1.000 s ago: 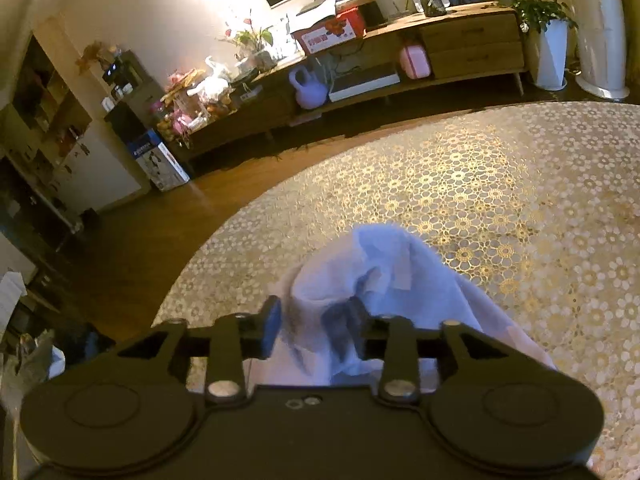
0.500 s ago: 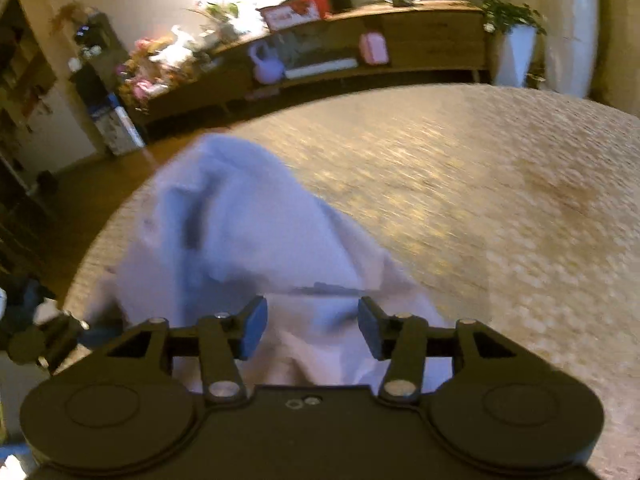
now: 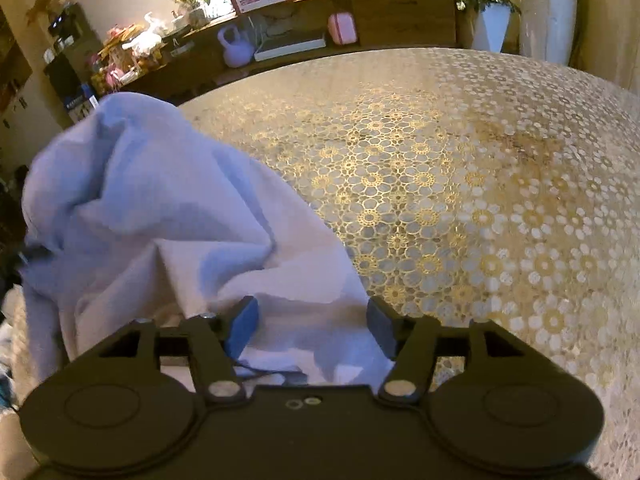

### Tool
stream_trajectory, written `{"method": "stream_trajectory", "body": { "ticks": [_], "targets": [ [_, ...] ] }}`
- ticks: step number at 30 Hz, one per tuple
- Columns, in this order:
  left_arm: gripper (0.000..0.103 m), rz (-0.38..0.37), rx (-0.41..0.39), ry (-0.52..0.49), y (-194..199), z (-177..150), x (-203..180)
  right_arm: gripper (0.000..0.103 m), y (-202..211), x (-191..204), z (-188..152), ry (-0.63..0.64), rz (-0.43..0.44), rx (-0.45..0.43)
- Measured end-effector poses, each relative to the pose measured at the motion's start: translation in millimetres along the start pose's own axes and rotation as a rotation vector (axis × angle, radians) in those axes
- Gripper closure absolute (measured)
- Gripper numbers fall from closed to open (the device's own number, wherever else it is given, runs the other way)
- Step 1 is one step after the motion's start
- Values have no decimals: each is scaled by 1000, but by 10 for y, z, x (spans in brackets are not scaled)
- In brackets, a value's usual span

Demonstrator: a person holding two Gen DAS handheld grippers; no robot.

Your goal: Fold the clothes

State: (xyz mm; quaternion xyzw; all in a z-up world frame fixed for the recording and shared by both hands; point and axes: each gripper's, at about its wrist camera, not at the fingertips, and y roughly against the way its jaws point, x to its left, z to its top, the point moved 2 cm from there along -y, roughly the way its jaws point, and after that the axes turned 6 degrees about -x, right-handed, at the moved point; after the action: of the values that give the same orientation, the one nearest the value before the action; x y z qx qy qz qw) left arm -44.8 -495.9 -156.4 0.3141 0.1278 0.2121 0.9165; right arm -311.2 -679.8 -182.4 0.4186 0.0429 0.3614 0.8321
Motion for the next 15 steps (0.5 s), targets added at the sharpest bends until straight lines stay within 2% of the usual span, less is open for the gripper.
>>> {"method": "stream_trajectory", "body": {
  "ticks": [3, 8, 13, 15],
  "targets": [
    [96, 82, 6, 11, -51, 3, 242, 0, -57, 4, -68, 40, -21, -5],
    [96, 109, 52, 82, -95, -102, 464, 0, -137, 35, -109, 57, -50, 2],
    [96, 124, 65, 81, -43, -207, 543, 0, -129, 87, -90, 36, -40, 11],
    [96, 130, 58, 80, -18, -218, 572, 0, -57, 109, -64, 53, -68, -5]
  ]
}}
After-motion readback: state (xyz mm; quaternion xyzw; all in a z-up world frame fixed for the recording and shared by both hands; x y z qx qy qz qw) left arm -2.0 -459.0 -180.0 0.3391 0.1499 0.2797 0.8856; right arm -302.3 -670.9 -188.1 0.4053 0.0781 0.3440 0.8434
